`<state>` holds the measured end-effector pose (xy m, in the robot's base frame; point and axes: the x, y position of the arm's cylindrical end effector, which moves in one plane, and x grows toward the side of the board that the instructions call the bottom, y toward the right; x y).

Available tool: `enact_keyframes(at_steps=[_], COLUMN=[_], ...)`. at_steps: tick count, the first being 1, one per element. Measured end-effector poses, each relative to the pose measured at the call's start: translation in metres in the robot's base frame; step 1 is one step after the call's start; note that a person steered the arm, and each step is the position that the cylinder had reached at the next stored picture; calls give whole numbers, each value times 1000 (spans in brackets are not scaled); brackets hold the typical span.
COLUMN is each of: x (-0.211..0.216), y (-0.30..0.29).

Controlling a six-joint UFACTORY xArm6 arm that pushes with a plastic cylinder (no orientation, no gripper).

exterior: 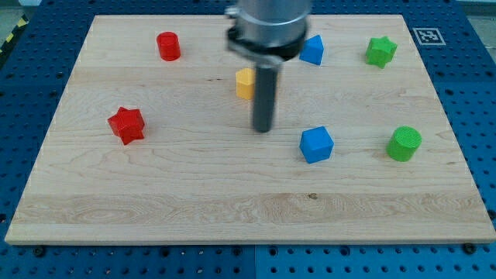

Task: Move the red circle to the diagonal top left of the yellow hexagon

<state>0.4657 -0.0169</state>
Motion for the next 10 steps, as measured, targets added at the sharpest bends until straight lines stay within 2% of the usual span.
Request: enact_keyframes(at_steps=[1,3,4,5,6,7,8,9,10], x=[-7,-103,-105,-127,-175,-167,-150,-182,-215], y=[-89,-187,-190,-146,-107,-122,-168,-171,-135])
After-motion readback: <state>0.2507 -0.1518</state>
